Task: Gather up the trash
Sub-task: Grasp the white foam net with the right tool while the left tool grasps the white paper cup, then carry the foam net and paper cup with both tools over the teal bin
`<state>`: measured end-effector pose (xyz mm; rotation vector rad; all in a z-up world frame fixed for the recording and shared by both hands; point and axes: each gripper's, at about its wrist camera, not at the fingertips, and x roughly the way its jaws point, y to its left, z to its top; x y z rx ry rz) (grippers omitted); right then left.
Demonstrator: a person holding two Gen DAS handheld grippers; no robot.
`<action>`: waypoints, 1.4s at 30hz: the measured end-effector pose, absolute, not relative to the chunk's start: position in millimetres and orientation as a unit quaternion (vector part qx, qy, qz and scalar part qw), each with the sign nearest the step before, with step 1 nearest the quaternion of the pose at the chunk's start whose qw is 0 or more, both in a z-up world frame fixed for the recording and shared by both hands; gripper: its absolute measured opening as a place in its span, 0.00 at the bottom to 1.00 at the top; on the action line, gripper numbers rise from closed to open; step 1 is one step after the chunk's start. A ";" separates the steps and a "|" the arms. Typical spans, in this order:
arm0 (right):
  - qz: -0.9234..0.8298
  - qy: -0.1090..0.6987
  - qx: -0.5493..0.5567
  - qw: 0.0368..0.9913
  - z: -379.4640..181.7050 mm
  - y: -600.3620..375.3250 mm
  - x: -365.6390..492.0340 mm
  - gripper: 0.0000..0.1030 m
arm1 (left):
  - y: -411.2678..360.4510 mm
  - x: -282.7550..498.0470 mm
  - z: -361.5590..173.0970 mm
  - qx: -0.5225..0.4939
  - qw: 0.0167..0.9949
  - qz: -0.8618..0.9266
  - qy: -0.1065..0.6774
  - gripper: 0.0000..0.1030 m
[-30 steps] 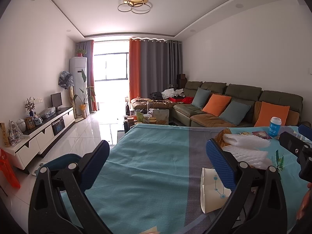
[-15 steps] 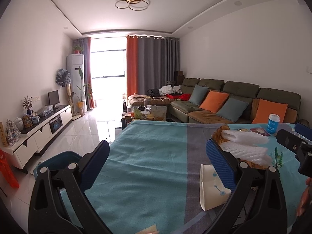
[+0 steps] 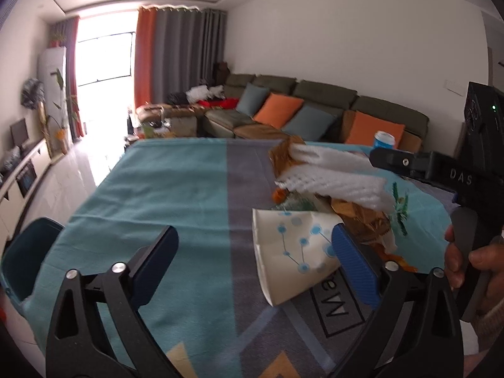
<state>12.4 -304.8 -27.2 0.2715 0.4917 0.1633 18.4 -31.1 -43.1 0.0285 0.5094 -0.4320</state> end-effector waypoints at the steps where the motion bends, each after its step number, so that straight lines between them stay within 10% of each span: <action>1: 0.090 0.247 0.140 0.955 -28.5 -304.3 12.1 0.82 | -33.8 21.1 -46.9 0.013 0.939 -0.225 0.260 0.86; 11: 0.166 0.263 0.102 0.945 -29.8 -269.2 -8.5 0.81 | -32.6 45.7 -71.8 -0.050 0.878 -0.326 0.347 0.54; 22: 0.180 0.279 0.096 0.938 -31.4 -265.1 -2.2 0.12 | -21.5 42.6 -74.2 -0.071 0.865 -0.351 0.352 0.14; 42: 0.337 0.277 0.167 0.884 -1.0 -225.4 18.4 0.10 | 80.7 9.1 -30.1 -0.095 0.912 -0.267 0.297 0.03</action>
